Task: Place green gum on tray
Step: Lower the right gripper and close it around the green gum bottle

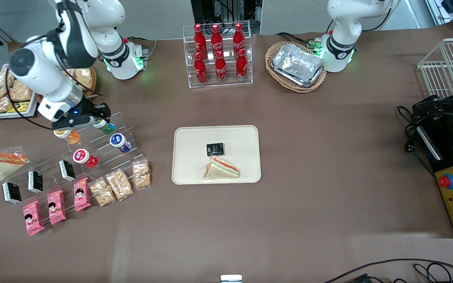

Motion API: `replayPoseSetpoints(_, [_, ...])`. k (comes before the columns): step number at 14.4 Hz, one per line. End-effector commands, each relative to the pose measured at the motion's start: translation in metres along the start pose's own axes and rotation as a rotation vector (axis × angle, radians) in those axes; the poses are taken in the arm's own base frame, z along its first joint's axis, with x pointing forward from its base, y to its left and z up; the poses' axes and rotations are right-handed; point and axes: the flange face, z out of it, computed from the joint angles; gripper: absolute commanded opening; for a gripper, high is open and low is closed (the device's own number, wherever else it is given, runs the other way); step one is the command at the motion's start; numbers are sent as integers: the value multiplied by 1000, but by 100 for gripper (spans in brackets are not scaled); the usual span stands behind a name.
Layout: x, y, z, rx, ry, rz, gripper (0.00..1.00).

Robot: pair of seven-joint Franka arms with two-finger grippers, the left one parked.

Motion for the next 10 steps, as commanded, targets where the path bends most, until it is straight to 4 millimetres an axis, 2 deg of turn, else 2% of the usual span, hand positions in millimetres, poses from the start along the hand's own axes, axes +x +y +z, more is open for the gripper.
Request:
replayPoseSetpoints(1, [24, 4, -71, 14, -44, -19, 50])
replayPoseSetpoints(5, [50, 8, -158, 27, -100, -15, 50])
replayPoseSetpoints(8, [49, 9, -217, 33, -72, -16, 50])
replayPoseSetpoints(10, [53, 7, -244, 40, -78, -22, 50])
